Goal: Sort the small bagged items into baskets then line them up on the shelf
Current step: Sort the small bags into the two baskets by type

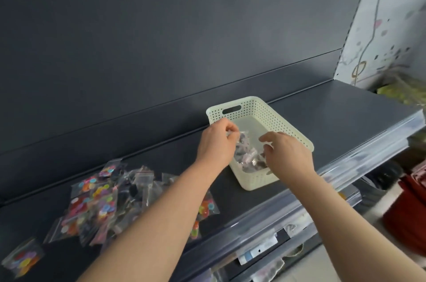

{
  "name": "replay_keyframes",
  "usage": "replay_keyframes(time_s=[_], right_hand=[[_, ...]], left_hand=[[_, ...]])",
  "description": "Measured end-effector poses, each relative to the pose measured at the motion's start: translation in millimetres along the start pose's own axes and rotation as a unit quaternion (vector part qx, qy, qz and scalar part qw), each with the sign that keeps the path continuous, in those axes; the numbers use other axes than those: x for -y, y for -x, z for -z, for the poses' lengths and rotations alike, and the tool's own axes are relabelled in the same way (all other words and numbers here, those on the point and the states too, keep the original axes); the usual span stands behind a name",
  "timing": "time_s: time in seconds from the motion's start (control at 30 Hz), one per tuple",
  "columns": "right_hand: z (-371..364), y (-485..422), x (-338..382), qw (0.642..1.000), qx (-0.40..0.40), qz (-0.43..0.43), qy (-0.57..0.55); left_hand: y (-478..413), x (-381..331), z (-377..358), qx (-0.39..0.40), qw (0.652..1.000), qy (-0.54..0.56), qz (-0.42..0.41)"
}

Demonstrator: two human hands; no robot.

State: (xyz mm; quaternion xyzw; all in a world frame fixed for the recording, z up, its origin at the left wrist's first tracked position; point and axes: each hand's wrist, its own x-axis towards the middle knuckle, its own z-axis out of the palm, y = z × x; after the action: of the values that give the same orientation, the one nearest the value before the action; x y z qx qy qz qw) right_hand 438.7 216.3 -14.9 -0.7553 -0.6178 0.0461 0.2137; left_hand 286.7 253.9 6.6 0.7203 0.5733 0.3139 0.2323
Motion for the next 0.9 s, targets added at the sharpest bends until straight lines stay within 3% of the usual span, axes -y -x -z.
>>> replay_keyframes(time_s=[0.23, 0.43, 0.5, 0.63, 0.73, 0.9], right_hand=[[-4, 5, 16, 0.994, -0.018, 0.103, 0.002], [-22, 19, 62, 0.971, -0.058, 0.23, -0.041], [-31, 25, 77, 0.966, -0.032, 0.252, -0.047], [-52, 34, 96, 0.965, 0.095, 0.245, -0.022], [-63, 42, 103, 0.963, 0.141, 0.228, 0.014], [-70, 51, 100, 0.973, 0.143, 0.176, 0.049]], left_hand=[[0, 20, 1, -0.013, 0.998, -0.063, 0.019], [29, 81, 58, -0.037, 0.986, -0.126, 0.106], [43, 101, 76, -0.041, 0.979, -0.136, 0.146], [66, 126, 99, -0.03, 0.967, -0.171, 0.186], [78, 127, 107, 0.023, 0.964, -0.185, 0.192], [97, 111, 97, 0.187, 0.959, -0.145, 0.158]])
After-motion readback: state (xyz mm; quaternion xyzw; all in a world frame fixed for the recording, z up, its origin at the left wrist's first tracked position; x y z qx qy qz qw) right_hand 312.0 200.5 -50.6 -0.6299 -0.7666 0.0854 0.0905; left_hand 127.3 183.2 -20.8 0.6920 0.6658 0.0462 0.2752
